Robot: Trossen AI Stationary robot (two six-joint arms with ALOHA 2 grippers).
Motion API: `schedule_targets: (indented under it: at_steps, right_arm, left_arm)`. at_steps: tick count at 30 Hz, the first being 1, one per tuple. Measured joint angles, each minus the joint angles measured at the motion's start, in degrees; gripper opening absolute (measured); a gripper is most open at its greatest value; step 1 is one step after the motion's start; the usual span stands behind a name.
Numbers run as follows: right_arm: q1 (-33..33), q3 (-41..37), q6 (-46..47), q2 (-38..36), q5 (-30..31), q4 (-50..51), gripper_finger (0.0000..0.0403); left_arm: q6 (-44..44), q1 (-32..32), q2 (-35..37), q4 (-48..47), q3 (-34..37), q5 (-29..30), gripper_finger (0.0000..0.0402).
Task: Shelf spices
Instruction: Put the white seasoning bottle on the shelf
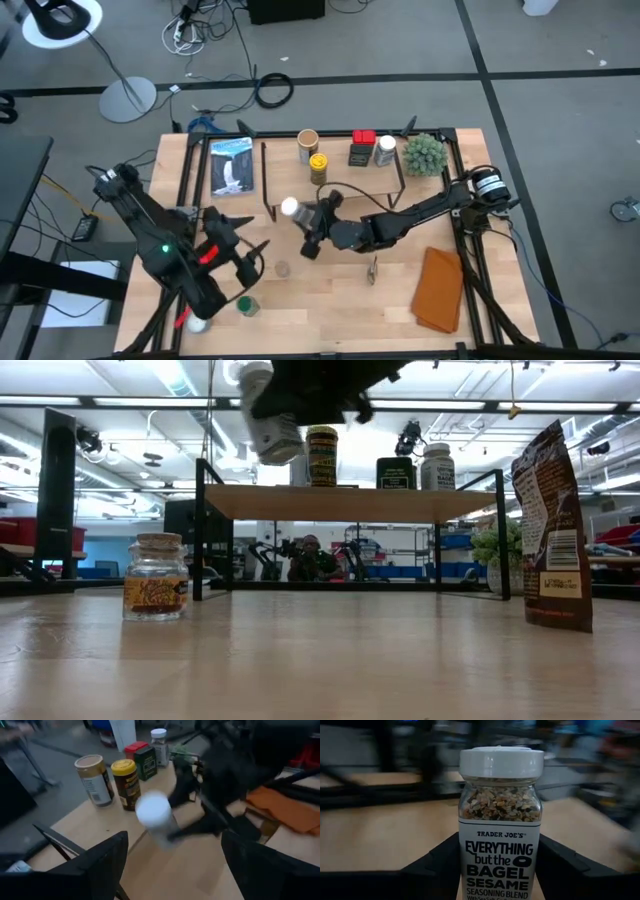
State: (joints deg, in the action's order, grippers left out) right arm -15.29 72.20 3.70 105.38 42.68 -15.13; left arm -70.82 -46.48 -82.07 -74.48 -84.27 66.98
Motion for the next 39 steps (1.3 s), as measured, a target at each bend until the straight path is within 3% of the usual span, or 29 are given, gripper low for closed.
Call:
schedule_targets:
  at_steps: [4, 6, 11, 16, 20, 22, 26, 30, 35, 39]
  right_arm:
    - [-0.95, 0.02, 1.89, -0.78, 15.75, 2.34, 0.0209]
    - [-1.50, 0.02, 2.08, -1.49, 20.77, 4.18, 0.0209]
    - [-2.36, 0.04, 9.12, -3.80, 22.51, 12.43, 0.0209]
    - [-3.77, 0.04, 21.83, -6.63, 27.46, 26.60, 0.0209]
    - [-5.12, 0.04, 34.04, -8.83, 31.27, 38.30, 0.0209]
    - [-5.42, 0.04, 39.17, -9.67, 31.72, 43.25, 0.0209]
    - [-4.91, 0.04, 49.48, -9.83, 31.99, 52.42, 0.0209]
    - [-3.38, 0.04, 60.63, -9.36, 35.12, 61.12, 0.0209]
    - [-0.88, 0.04, 73.70, -9.09, 34.47, 72.92, 0.0209]
    - [-0.37, 0.04, 85.15, -9.01, 34.61, 81.57, 0.0209]
  left_arm:
    - [-1.17, -0.91, -0.10, 2.78, 8.34, 1.98, 0.0326]
    - [-1.47, -0.67, -0.06, 6.45, 13.27, 2.42, 0.0326]
    - [1.71, 1.04, -0.12, 21.28, 22.97, 3.64, 0.0326]
    - [16.39, 2.77, -0.08, 41.73, 27.81, 1.43, 0.0326]
    - [34.51, 5.18, -0.10, 59.00, 30.20, -4.35, 0.0326]
    - [40.95, 6.79, -0.10, 62.96, 30.25, -7.31, 0.0326]
    - [48.42, 9.56, -0.10, 64.98, 30.28, -11.80, 0.0326]
    - [52.31, 11.35, -0.10, 63.79, 30.30, -13.16, 0.0326]
    - [56.03, 13.55, -0.10, 62.40, 30.39, -17.09, 0.0326]
    - [58.44, 15.53, 0.76, 68.99, 35.51, -20.63, 0.0326]
